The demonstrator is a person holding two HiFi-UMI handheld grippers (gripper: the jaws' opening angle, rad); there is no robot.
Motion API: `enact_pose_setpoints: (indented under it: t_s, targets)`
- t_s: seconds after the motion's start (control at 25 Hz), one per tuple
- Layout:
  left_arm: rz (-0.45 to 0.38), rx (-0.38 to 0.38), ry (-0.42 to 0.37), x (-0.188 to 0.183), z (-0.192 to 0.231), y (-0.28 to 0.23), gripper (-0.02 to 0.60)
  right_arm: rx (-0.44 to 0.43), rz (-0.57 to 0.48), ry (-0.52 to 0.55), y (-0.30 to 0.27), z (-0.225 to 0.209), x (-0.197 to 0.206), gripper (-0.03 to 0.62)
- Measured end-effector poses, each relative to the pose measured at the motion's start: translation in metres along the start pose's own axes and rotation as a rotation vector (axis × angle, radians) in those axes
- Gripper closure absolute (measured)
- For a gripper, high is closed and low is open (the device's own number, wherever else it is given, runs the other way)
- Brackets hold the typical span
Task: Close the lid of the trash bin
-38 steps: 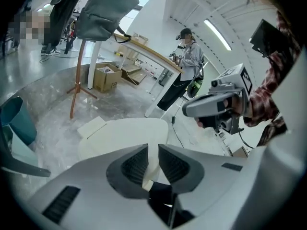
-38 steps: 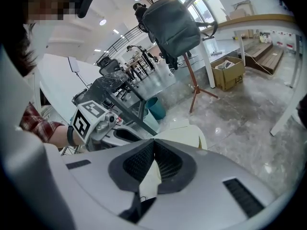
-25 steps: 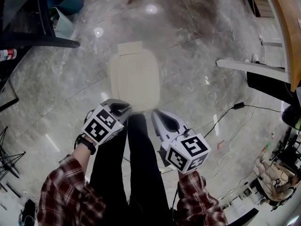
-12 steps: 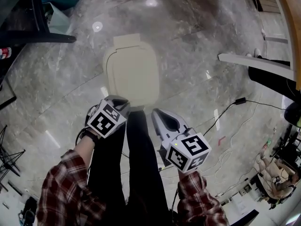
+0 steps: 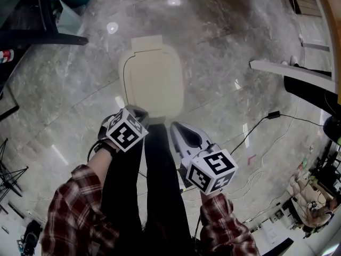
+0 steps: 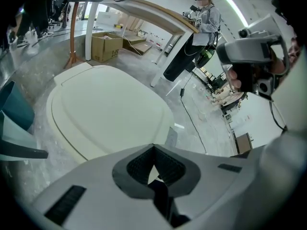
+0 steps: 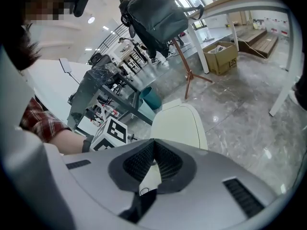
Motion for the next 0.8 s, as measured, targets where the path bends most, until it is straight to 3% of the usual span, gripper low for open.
enact_pose_setpoints:
  t_s: [0.6, 0.8]
  targets:
    - [0.048, 0.01, 0.014, 0.0, 0.003, -0.003, 0.571, 0.008, 0.009, 0.002, -0.006, 0.002, 0.0, 0.58]
    - [-0.013, 0.011, 0.032, -0.016, -0.007, 0.026, 0.571, 0.015, 0.022, 0.02, 0.001, 0.008, -0.01, 0.58]
Point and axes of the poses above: the fingertips, and each gripper's own axes: y backward along the fingers, z to its left, x out of its underside, the point moved 3 cm from there along y, backward along the fingers, and after that the axes turned 9 degrees about y, right-handed, at the moved point
